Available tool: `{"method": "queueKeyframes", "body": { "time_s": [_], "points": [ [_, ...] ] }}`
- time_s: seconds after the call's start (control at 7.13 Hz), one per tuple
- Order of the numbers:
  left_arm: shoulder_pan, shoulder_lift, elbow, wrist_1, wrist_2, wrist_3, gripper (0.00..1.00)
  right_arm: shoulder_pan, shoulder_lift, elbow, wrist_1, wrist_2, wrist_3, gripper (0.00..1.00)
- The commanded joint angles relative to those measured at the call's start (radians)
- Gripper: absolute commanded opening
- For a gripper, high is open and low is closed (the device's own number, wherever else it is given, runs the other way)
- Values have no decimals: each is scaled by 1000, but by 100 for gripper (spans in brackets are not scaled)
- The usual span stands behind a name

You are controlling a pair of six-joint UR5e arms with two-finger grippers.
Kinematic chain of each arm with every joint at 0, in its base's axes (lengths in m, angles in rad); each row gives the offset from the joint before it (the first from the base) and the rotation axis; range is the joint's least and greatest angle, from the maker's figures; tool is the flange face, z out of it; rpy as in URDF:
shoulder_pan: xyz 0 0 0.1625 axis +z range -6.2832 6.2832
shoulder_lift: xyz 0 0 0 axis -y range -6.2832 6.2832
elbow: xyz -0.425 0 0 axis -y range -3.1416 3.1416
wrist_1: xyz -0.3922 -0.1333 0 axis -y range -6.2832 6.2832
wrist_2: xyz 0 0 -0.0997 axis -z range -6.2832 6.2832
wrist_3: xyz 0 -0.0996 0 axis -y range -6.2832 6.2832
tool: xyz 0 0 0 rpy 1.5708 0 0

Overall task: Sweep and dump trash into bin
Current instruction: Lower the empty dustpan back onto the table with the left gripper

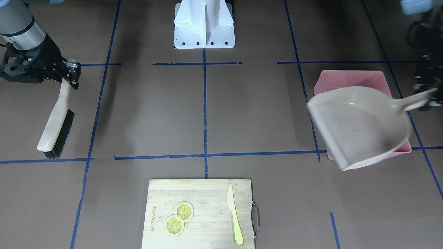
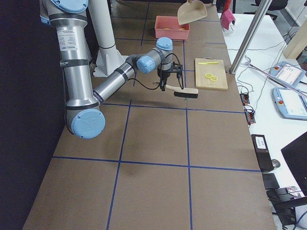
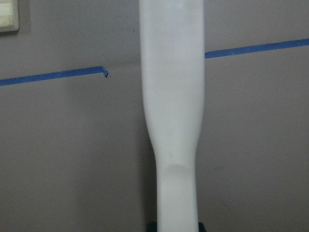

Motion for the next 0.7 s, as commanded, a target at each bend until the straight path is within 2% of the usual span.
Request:
{"method": "queueKeyframes", "body": {
  "time_s": [0.0, 0.28, 0.42, 0.56],
  "points": [
    [218, -13, -26, 5, 0, -126, 7, 0, -6, -51, 72, 0, 2, 0],
    [428, -7, -15, 5, 24, -219, 8, 0, -73, -66, 187, 0, 6, 0],
    [517, -13, -12, 3, 143, -253, 8, -1, -104, -66, 239, -2, 11, 0],
    [595, -22, -6, -4, 185, -316, 8, -2, -130, -64, 273, -2, 13, 1]
  ]
}}
